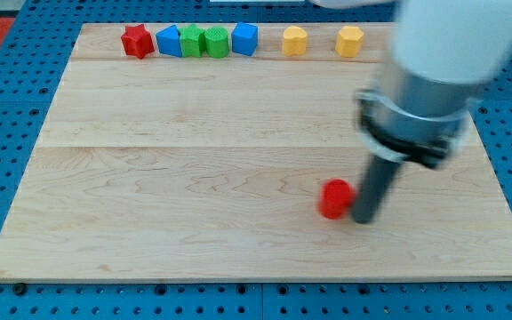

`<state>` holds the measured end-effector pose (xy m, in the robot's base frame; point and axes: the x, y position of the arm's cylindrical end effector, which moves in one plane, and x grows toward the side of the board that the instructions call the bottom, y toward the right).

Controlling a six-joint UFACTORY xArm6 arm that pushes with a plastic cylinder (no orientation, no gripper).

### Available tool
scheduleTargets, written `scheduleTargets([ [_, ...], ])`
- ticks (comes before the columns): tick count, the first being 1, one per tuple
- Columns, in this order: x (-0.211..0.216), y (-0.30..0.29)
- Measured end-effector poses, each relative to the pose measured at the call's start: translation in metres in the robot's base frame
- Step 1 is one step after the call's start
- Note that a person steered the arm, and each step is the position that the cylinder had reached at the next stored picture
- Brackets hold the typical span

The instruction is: Move red circle to the top left corner of the board

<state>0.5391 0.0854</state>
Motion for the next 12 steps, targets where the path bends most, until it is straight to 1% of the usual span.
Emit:
scheduleTargets([
  [1, -0.019, -0.076],
  [2, -0.056, -0.106],
  [3, -0.100, -0.104],
  [4, -0.133, -0.100],
  [6, -0.197, -0.038],
  [7, -0.213, -0.051],
  [8, -0.213, -0.087],
  [9, -0.206, -0.106],
  [10, -0.205, -0.176],
  [11, -0.187, -0.216],
  [12, -0.153, -0.229],
])
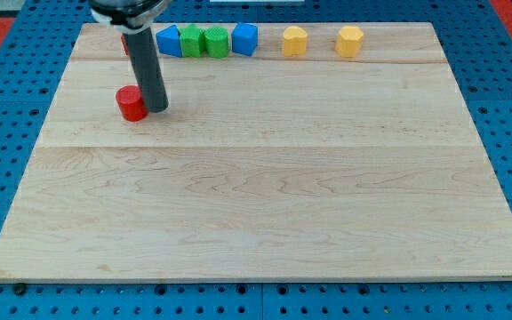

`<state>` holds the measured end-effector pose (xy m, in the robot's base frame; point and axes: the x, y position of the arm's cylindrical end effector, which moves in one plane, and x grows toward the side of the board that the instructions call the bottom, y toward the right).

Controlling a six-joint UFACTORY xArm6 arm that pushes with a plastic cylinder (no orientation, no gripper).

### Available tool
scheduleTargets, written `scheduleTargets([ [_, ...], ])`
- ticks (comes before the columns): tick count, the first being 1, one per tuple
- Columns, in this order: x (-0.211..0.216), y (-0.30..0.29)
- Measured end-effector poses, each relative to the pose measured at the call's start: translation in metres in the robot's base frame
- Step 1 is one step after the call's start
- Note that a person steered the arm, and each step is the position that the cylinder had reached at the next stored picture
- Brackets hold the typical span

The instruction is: Move red circle to the top left corner of the board

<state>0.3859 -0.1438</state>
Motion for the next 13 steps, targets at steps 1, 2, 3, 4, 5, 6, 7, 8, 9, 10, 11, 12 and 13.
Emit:
scheduleTargets([
  [1, 0.017, -0.016],
  [2, 0.001, -0.062],
  [3, -0.002, -0.085],
  [4, 0.005, -0.102],
  [5, -0.010, -0.146],
  [6, -0.035, -0.141],
  [7, -0.039, -0.124],
  [8, -0.017, -0.125],
  [9, -0.017, -0.100],
  [10, -0.021, -0.085],
  [11, -0.045, -0.092],
  [12, -0.068, -0.093],
  [13, -0.087, -0.102],
])
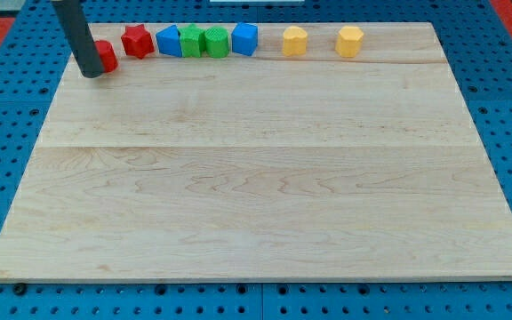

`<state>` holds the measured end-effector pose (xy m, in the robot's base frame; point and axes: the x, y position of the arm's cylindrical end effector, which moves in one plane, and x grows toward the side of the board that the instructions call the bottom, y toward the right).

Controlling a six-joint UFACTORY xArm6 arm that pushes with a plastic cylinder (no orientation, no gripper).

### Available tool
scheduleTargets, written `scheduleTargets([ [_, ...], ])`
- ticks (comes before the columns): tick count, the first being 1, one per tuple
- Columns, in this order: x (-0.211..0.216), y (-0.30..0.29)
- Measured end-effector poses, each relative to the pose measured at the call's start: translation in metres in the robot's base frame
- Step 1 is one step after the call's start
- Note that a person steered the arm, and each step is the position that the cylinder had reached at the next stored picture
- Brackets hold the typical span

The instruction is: Move red circle to the top left corner of the board

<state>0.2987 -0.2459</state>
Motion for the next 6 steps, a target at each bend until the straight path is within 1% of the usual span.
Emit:
scheduleTargets([
  [2, -0.028, -0.006],
  [4, -0.031, -0.023],
  [6, 0.005, 0.032],
])
